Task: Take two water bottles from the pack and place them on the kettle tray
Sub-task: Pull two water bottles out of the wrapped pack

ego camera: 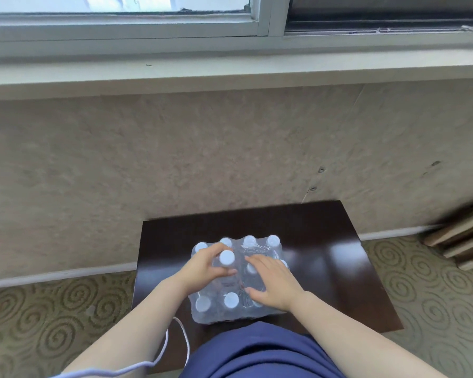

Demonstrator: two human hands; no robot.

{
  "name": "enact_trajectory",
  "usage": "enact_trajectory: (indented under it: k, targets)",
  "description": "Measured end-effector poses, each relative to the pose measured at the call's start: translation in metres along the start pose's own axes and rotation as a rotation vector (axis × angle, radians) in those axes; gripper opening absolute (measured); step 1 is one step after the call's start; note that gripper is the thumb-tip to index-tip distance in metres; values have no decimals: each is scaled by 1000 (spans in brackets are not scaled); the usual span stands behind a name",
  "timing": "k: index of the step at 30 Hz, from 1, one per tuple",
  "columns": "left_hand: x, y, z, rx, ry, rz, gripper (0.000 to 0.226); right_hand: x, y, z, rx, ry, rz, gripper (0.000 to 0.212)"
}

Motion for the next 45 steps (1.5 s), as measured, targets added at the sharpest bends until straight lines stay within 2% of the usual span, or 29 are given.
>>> enact_trajectory:
  k: [5,12,17,20,24,27,33,38,42,45]
  targets:
    - [27,-6,28,-14,208,8,29,2,-2,0,4,-13,-11,73]
    - [35,-24,41,98,563,86,29,6,-4,0,3,34,-56,71]
    - [42,-35,46,142,752,139,31,11,-12,0,-42,114,-96,61]
    - [45,-38,46,148,759,139,37,12,-22,-1,-88,167,-165,57]
    - [49,-39,47,158,772,132,38,10,-38,-5,-115,285,-266,29]
    - [48,-39,47,155,780,121,37,9,-44,-6,-114,327,-316,29]
    - [50,-38,45,152,792,129,36,10,-43,-5,-93,272,-320,25]
    - [57,-34,44,134,798,141,34,19,-32,-5,-45,127,-289,7]
    - [64,-31,47,109,783,162,32,46,-24,-4,75,116,-230,24]
    - [70,-28,54,86,782,181,31,82,-23,-14,137,0,-150,44]
Point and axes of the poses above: each hand's wrist, its own y-axis away from the middle knuckle, its own x-axis out of the back of the hand, z = x × y, the point moved 3 cm from there along -y, towards the middle knuckle, and after that the axes turned 4 degrees about z, right-handed, at the moved point
